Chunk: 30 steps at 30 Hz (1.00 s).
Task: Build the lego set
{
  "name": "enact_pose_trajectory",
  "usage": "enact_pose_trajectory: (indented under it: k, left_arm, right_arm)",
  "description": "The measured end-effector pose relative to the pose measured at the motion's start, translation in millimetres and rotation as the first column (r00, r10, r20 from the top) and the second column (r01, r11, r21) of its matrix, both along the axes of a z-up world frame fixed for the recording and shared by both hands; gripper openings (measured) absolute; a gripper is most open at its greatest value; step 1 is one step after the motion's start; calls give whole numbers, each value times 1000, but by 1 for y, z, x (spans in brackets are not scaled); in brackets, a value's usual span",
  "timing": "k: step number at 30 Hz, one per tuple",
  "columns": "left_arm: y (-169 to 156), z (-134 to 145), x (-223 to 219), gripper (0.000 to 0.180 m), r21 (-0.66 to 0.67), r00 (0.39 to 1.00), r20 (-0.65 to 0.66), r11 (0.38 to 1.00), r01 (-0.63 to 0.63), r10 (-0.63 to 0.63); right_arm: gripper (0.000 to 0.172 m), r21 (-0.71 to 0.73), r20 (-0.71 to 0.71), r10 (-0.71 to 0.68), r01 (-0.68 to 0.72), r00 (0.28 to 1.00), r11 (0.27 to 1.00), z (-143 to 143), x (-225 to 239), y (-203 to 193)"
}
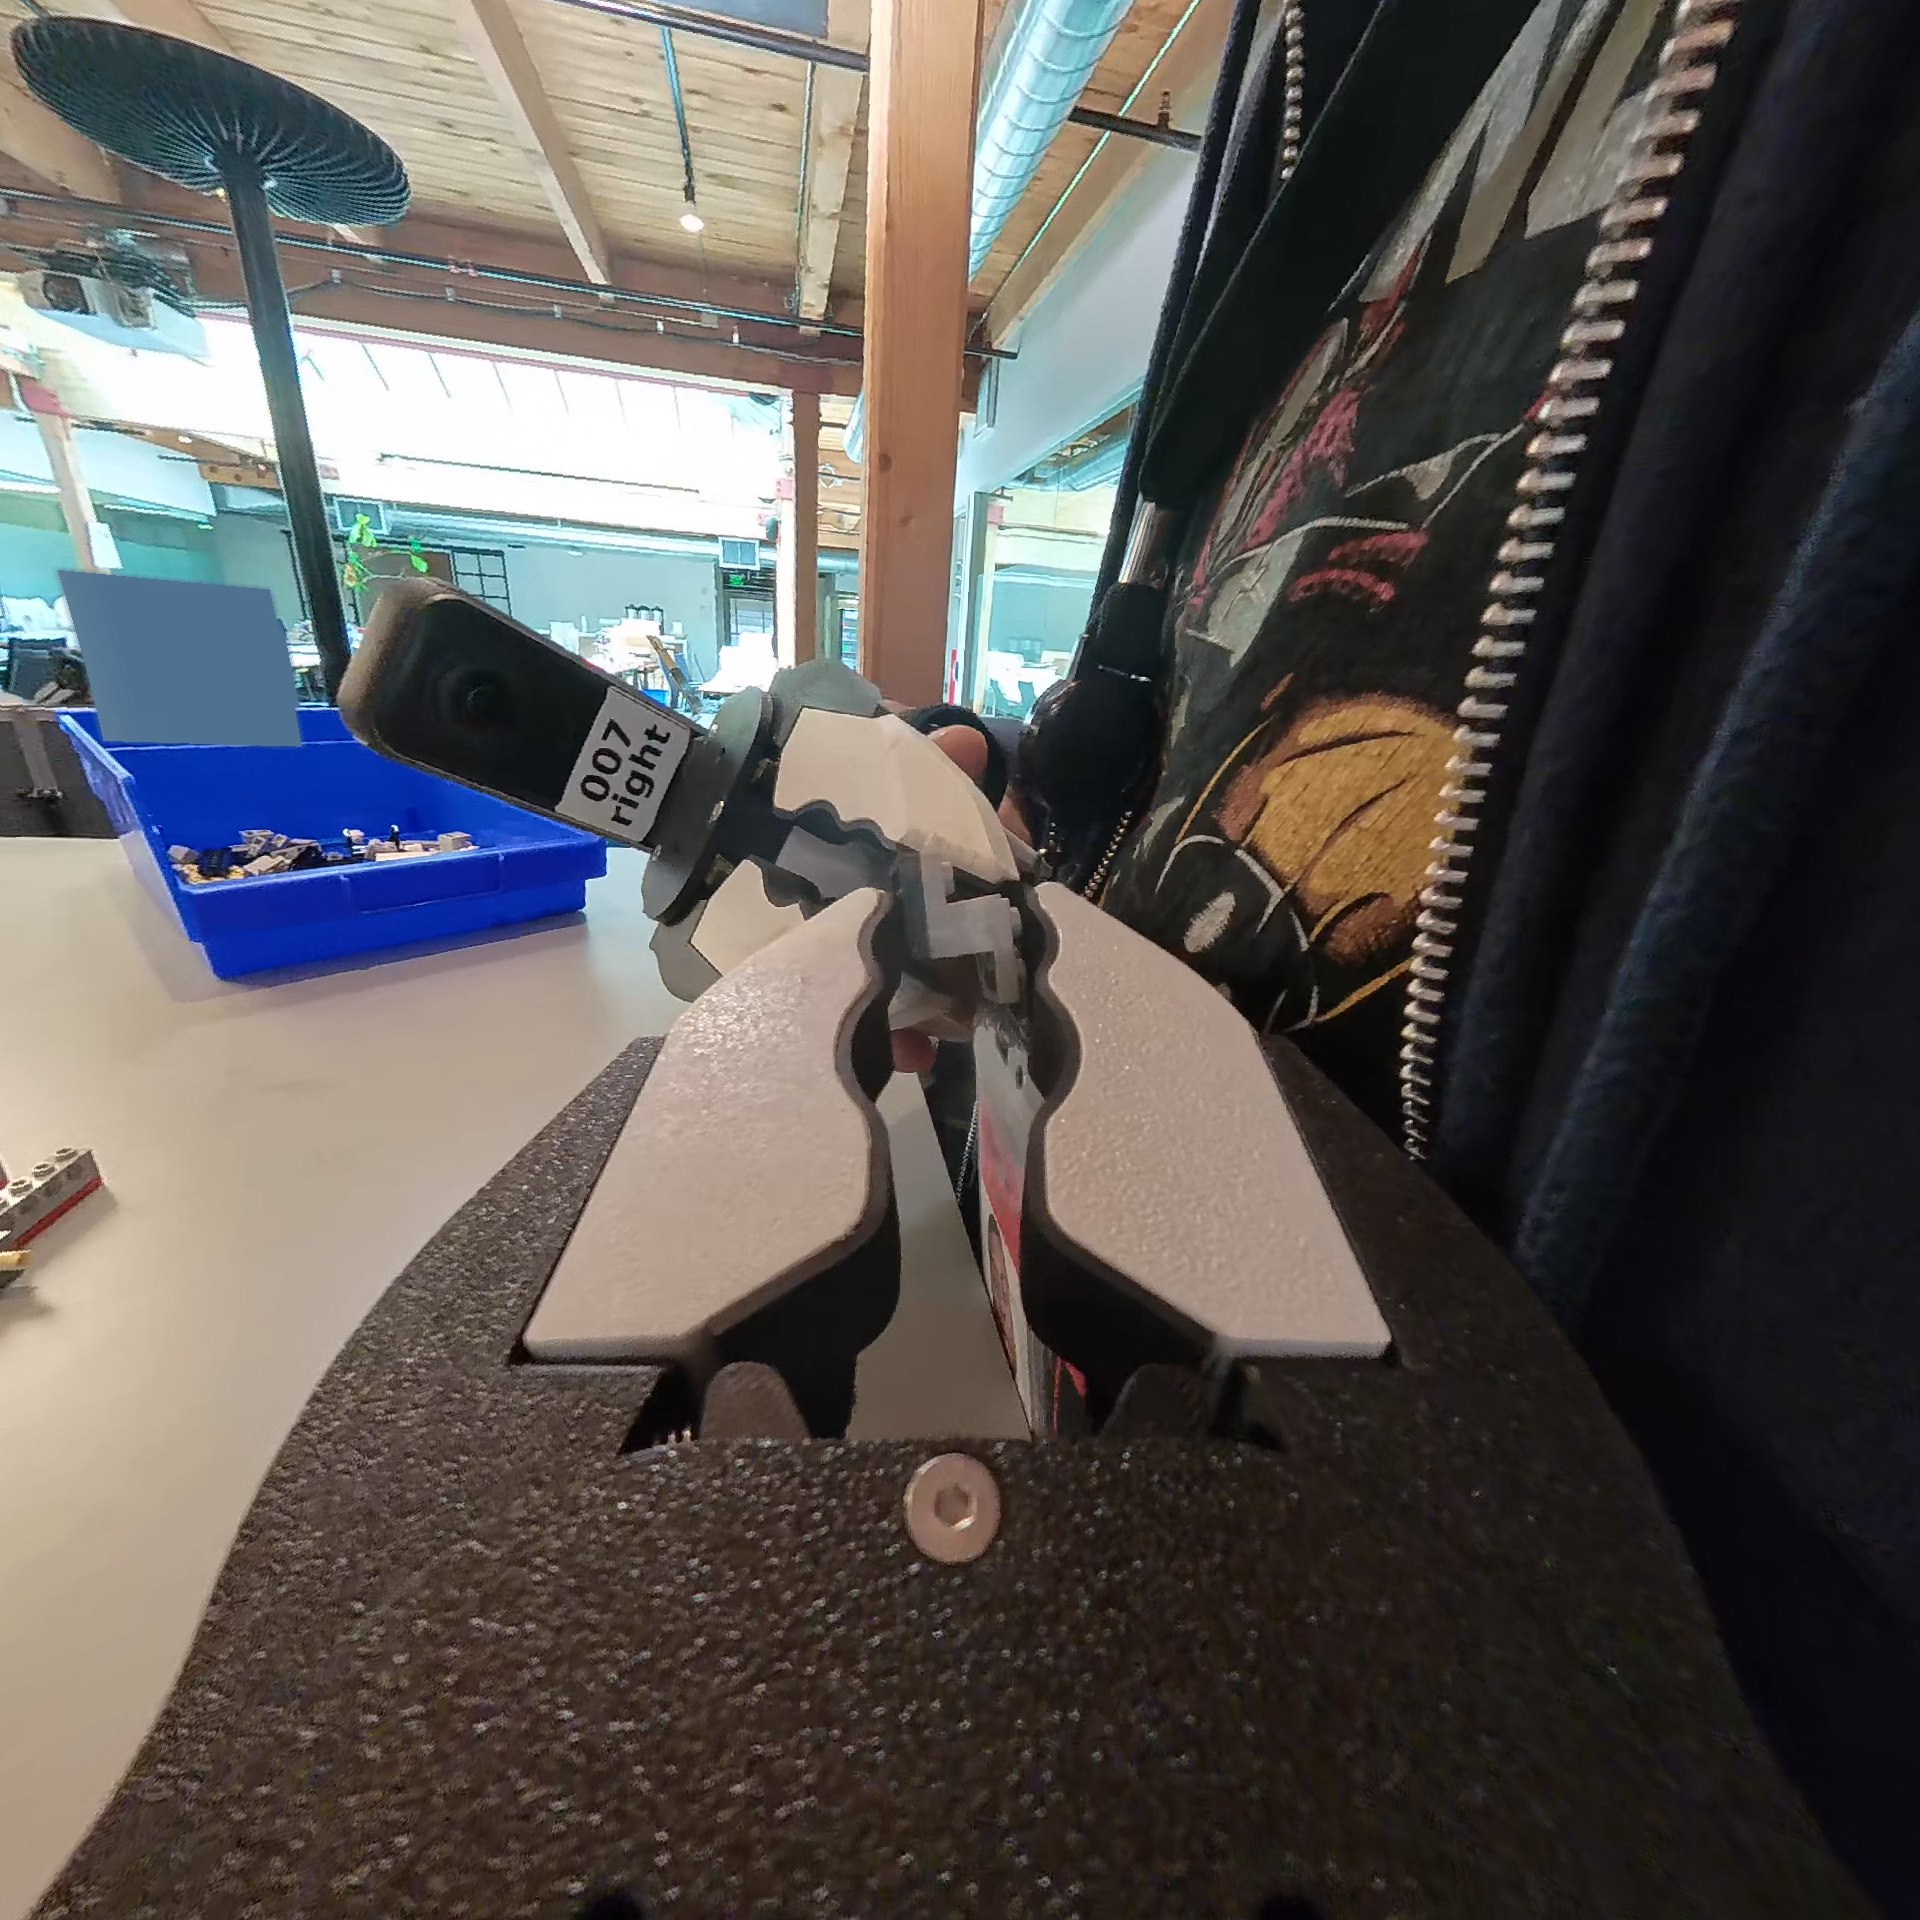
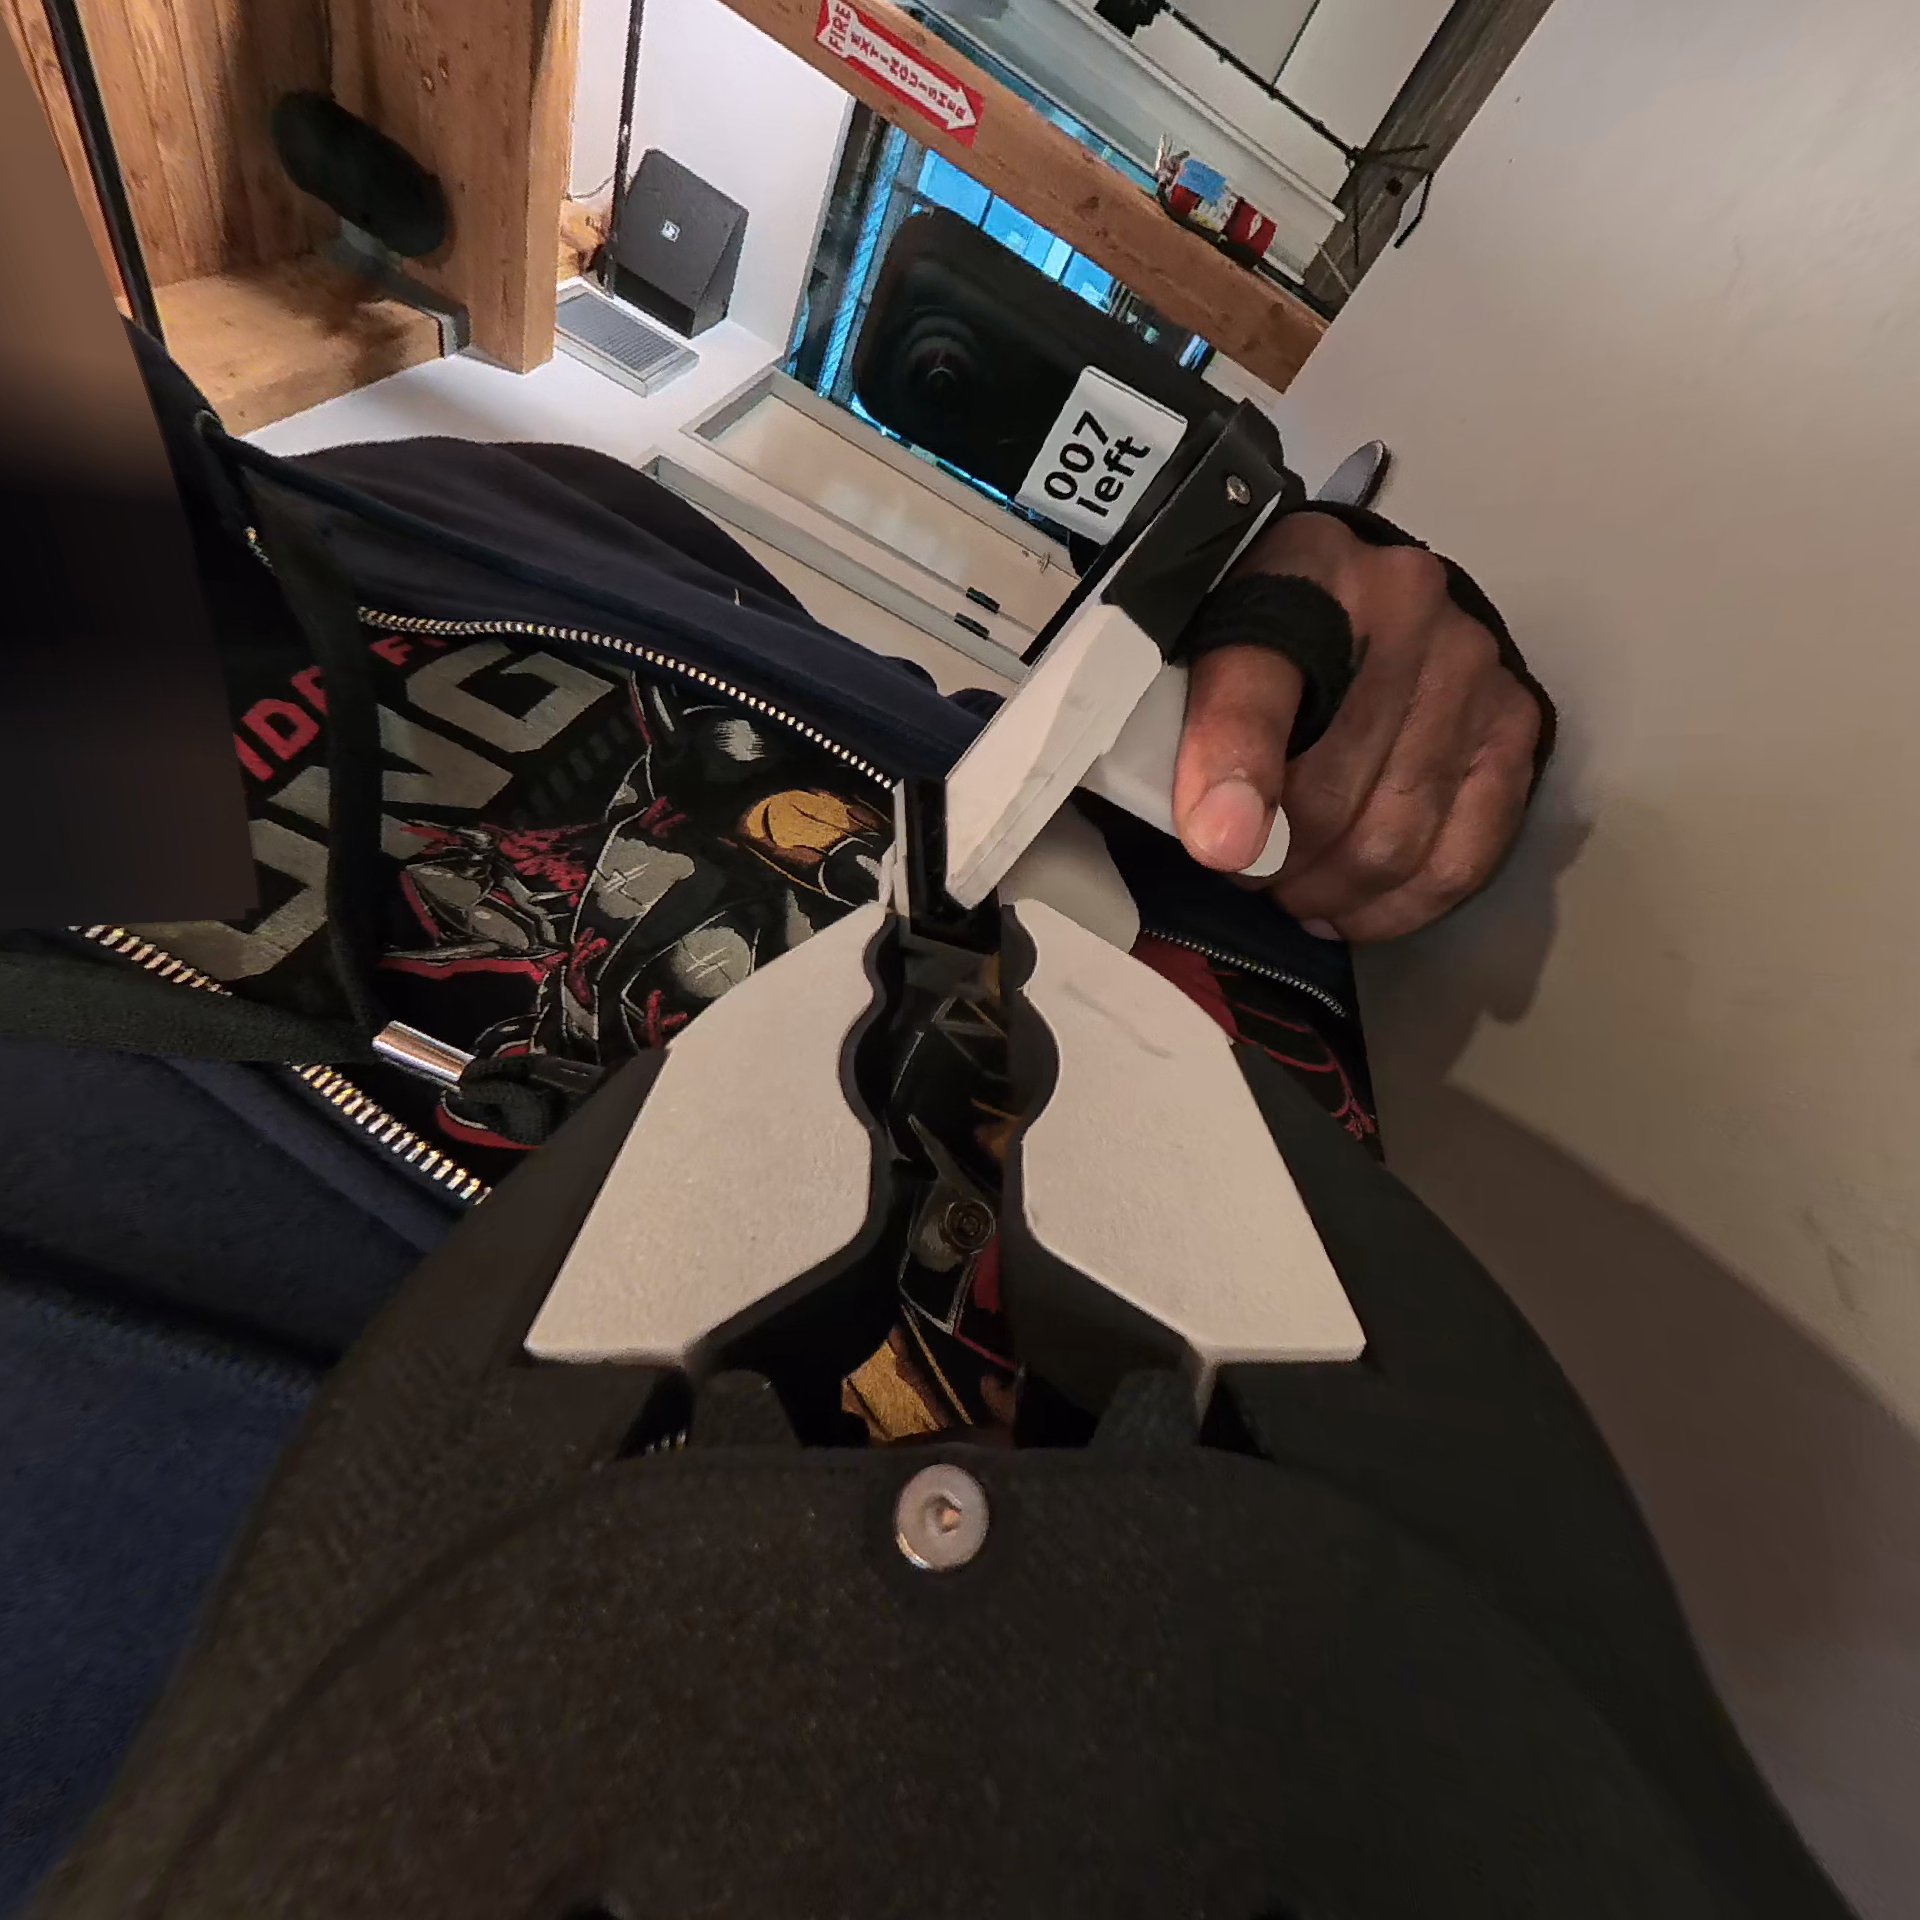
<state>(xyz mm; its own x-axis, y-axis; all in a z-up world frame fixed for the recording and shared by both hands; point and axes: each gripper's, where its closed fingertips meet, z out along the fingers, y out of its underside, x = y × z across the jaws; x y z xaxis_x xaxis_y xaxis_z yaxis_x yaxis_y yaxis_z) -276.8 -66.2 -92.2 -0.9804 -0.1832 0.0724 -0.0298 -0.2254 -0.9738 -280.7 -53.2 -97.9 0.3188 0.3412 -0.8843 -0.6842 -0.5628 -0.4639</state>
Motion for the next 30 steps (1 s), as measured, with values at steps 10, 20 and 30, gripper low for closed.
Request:
enact_pose_trajectory:
  k: [10,20,30]
  left_arm:
    - [2,-1,5,21,-4,999,-20,999,-48,48]
    - [11,11,13,20,-95,995,-68,992,-78,72]
    - [26,24,32,20,-314,958,-283,939,-140,48]
  right_arm:
    - [16,3,-9,-69,69,998,998,-1,6,3]
    - [20,23,-26,-115,115,993,993,8,14,10]
    - [34,81,27,-299,296,954,952,16,44,14]
